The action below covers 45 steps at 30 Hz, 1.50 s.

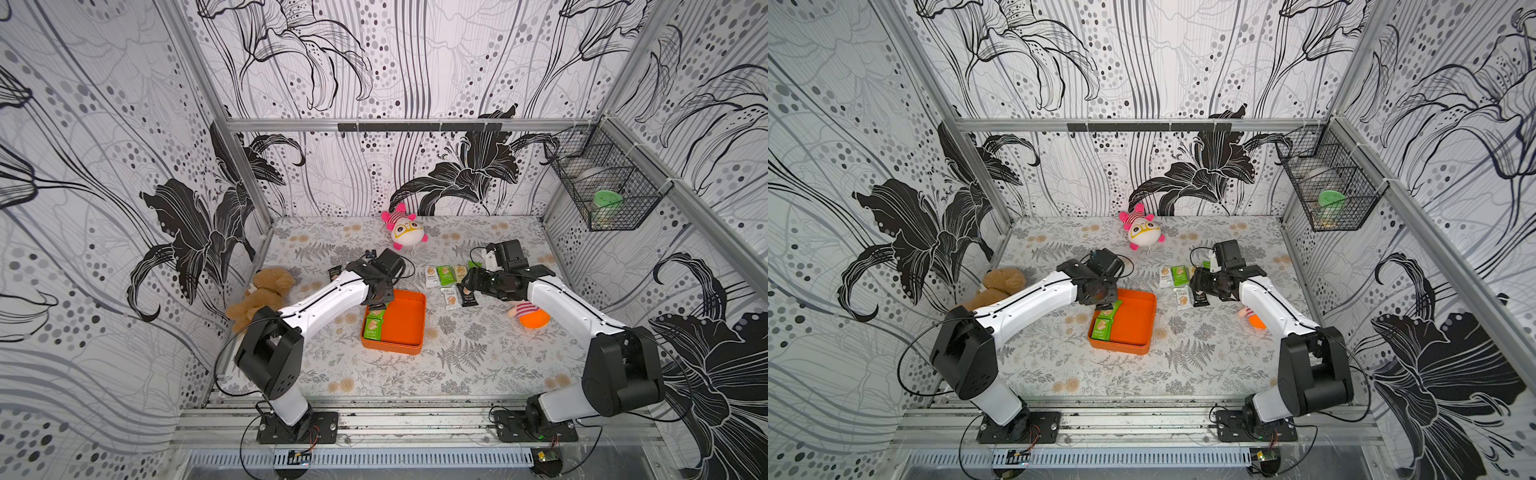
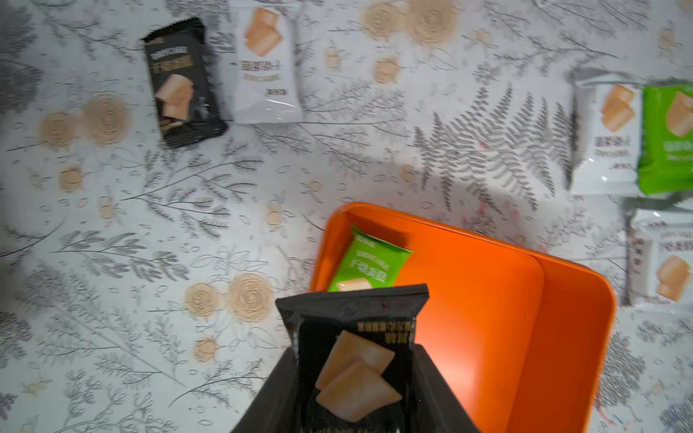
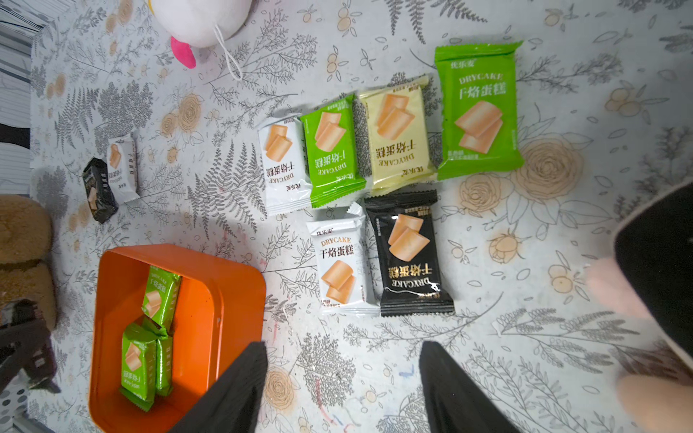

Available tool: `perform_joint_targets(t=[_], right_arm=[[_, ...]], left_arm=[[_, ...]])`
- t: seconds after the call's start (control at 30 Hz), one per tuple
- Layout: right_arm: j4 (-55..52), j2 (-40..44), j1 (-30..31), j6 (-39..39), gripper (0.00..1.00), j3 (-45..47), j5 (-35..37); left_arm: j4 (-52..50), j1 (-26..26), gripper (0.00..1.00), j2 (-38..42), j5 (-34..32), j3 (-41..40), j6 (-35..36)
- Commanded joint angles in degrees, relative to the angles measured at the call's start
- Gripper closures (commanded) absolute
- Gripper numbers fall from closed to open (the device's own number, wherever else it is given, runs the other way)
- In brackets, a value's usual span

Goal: Take the cookies out of the storage box
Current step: Place the cookie at the center of the board.

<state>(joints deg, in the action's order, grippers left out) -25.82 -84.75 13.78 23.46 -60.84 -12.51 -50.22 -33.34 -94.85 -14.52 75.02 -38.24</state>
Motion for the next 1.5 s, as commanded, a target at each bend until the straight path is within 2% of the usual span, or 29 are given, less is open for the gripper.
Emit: perform_joint_targets(t=[0.0,0.23,0.37,0.73,1.1,1.23,1.47], right_arm=[[0.78,-1.07,-0.27,1.3,0.3,-1.92,-0.55],[0.52,-2.46,-0.29,1.72,0.3,-2.66,0.77],[-0.76,-3.81,-0.29,1.67,0.3,-4.52,1.64],[-3.68,-6.47,-0.25,2.11,0.3,-9.79,4.13],[-5.51,-8.37,-0.27,1.75,0.3,-11.91,4.53],[-5.73,-8.25,-0.32,1.26,0.3,-11.95,4.69],[-4.86,-6.52,-0.29,0.91,0.3,-10.07,4.79]], left_arm=[[0.18,3.63,0.6,1.97,-1.59,-1.74,3.49],[4.52,10.87,0.6,-0.2,-0.41,-3.18,9.86],[7.43,11.85,0.6,-4.17,-1.3,-2.44,12.6],[14.73,14.44,0.6,-13.84,2.45,-1.73,17.18],[16.46,14.42,0.6,-18.07,5.41,-0.05,17.06],[15.9,14.45,0.5,-17.78,5.32,-0.05,17.04],[13.46,14.34,0.41,-13.25,4.24,-0.06,15.54]])
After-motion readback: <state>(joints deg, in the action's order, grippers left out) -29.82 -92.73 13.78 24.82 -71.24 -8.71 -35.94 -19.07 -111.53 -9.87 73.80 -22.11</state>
